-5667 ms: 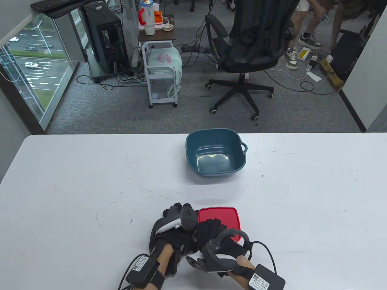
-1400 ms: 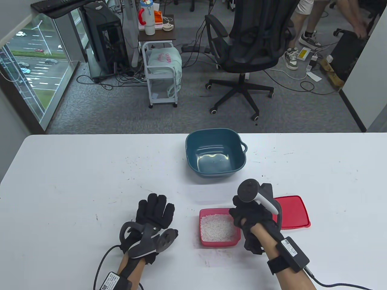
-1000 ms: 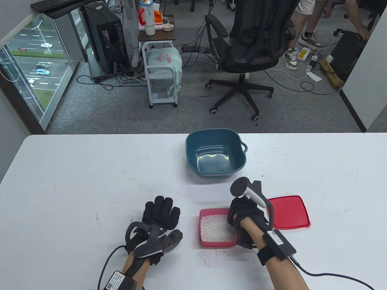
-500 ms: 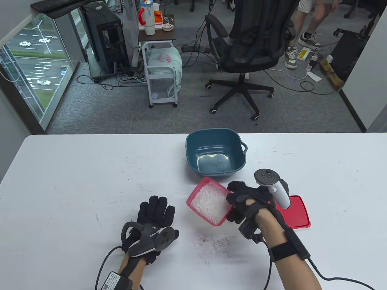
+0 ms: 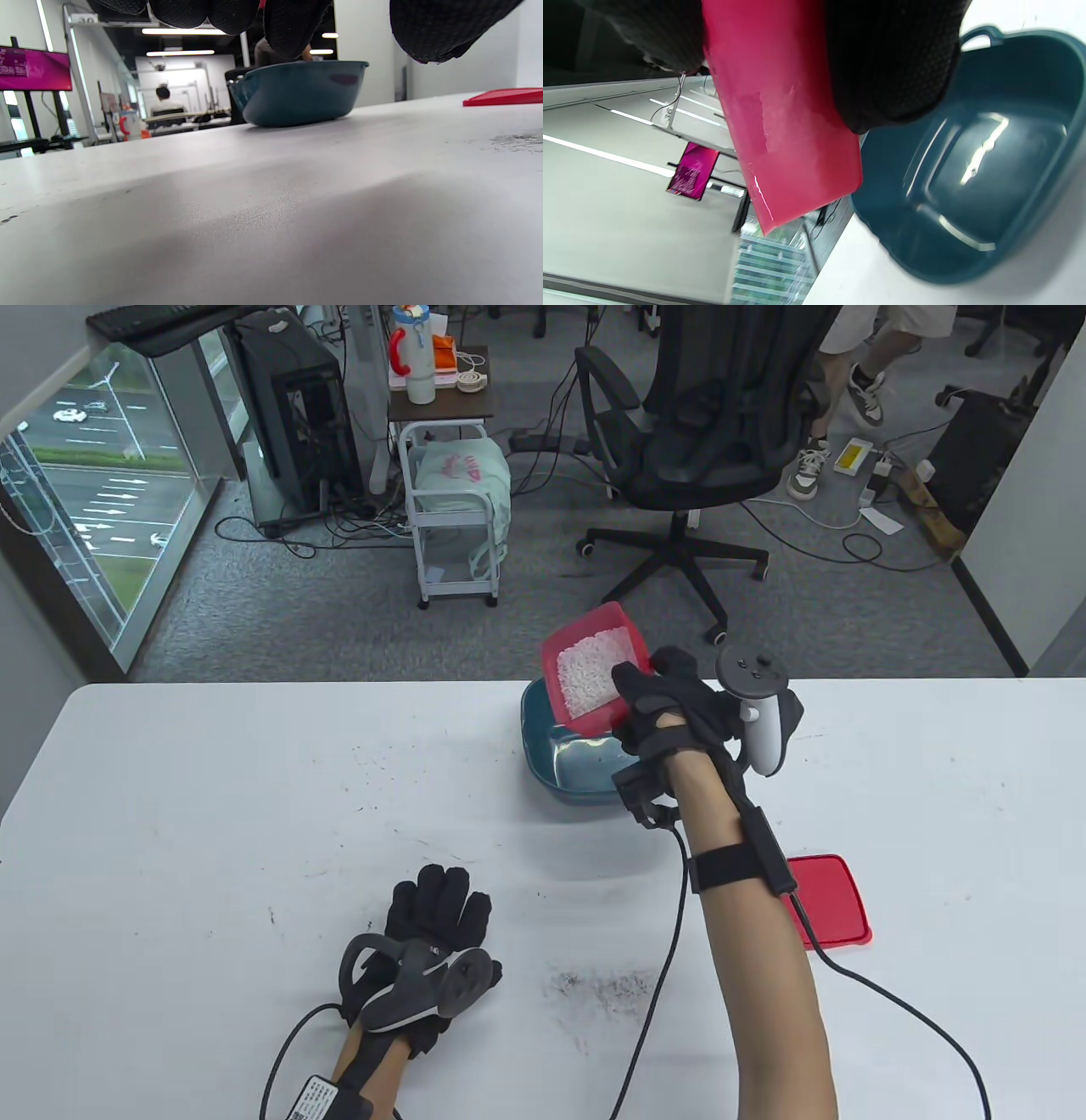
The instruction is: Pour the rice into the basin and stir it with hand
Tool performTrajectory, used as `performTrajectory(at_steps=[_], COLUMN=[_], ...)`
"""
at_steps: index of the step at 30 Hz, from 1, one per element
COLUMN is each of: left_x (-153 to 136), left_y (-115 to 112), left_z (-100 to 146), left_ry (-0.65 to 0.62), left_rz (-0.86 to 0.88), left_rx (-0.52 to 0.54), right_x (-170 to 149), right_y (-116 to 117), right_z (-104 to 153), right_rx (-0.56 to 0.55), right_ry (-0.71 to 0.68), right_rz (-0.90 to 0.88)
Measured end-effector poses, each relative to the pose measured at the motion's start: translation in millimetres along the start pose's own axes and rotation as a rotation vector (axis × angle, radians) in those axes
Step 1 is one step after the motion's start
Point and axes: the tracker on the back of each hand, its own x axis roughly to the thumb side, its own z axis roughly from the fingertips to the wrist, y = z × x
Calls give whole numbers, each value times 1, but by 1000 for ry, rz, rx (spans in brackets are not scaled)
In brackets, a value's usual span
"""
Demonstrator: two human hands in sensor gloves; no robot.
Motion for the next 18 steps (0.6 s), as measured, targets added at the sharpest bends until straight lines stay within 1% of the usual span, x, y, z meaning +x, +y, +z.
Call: performTrajectory(at_steps=[5,10,16,18], left_x=[-1,1,2,3], left_y=[-2,-4,-4,-4], left_z=[-1,-2,-2,-2], left_ry=[2,-3,-8,-11], left_rz=[1,-7,-12,-10], left_rx=[-15,-37,-38,-41], right_x=[-14,-28,-27,-24], right_y=[13,25,36,38], right_z=[-19,-29,-29,-26], right_rx=[-101,-195,-261,-291], right_ry=[22,4,-26,-59], right_rz=[119,332,527,579])
